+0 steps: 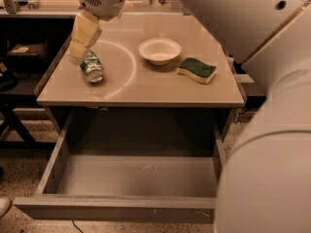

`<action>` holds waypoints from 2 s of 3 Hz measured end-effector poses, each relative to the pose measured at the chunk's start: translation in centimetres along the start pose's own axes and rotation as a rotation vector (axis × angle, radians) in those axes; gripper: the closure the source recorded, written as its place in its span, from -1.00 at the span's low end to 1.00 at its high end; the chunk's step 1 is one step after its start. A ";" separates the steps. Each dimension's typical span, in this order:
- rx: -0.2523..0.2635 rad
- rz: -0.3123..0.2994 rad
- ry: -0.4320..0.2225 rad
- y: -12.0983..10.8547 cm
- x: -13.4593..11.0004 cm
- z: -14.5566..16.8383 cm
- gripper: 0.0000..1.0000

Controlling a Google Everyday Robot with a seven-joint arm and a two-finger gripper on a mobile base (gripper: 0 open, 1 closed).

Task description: Place green can into top drawer

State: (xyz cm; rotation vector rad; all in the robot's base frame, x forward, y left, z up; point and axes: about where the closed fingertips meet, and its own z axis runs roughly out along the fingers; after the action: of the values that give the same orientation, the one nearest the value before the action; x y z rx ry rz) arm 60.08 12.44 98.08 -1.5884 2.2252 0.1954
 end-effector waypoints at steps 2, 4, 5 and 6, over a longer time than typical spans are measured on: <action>0.029 0.073 0.017 -1.4 -2.3 1.9 -1.00; 0.074 0.136 0.044 -3.7 -5.0 5.9 -1.00; 0.100 0.186 0.102 -5.3 -5.5 8.9 -1.00; 0.107 0.245 0.167 -6.5 -4.7 11.8 -1.00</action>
Offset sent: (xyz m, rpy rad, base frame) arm 0.0187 0.0142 -0.0048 -0.0107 0.0061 -0.0651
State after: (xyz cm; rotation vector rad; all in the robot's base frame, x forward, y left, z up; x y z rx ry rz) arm 70.21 18.26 89.91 -1.3173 2.5120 0.0101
